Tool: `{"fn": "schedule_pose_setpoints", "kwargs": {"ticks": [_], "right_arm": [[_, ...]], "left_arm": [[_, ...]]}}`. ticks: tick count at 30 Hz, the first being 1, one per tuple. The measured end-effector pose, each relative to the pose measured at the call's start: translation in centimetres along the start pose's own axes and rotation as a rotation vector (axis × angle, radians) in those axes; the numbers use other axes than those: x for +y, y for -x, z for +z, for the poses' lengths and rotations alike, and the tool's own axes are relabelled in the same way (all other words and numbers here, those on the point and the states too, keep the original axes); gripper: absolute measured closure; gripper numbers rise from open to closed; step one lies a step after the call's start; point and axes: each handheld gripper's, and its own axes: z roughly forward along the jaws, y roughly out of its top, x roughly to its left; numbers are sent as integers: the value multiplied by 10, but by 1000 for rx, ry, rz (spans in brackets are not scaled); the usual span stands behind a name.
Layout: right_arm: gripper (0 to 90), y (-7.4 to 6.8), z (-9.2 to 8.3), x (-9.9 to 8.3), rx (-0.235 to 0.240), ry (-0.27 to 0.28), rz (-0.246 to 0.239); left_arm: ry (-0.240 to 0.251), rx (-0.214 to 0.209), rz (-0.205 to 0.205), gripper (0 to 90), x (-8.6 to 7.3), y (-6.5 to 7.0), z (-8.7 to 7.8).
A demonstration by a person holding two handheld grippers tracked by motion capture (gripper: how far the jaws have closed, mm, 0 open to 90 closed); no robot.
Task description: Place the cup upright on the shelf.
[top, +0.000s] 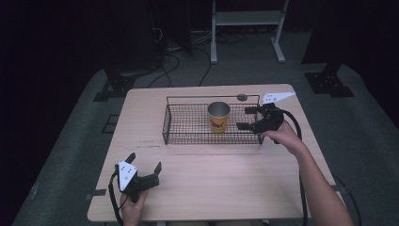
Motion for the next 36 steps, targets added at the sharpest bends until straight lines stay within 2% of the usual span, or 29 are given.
{"fn": "schedule_pose_setpoints", "kwargs": {"ticks": [1, 5, 7, 11, 14, 26, 36], "right_arm": [[126, -2, -2, -2, -2, 13, -8], [126, -6, -6, -7, 2, 16, -10], [126, -7, -8, -9, 7, 3, -8], [126, -10, -12, -15, 3, 11, -11], [126, -12, -13, -19, 8, -11, -7], [126, -25, -24, -29, 12, 0, -20], [127, -35, -26, -47, 25, -18, -15]], "left_arm": [[-1, -1, 1, 0, 0, 0, 0], [-2, 0, 1, 0, 0, 0, 0], [-1, 0, 0, 0, 0, 0, 0], [-3, 0, 1, 0, 0, 0, 0], [-2, 0, 1, 0, 0, 0, 0], [-2, 0, 1, 0, 0, 0, 0], [-4, 0, 2, 0, 0, 0, 0]]}}
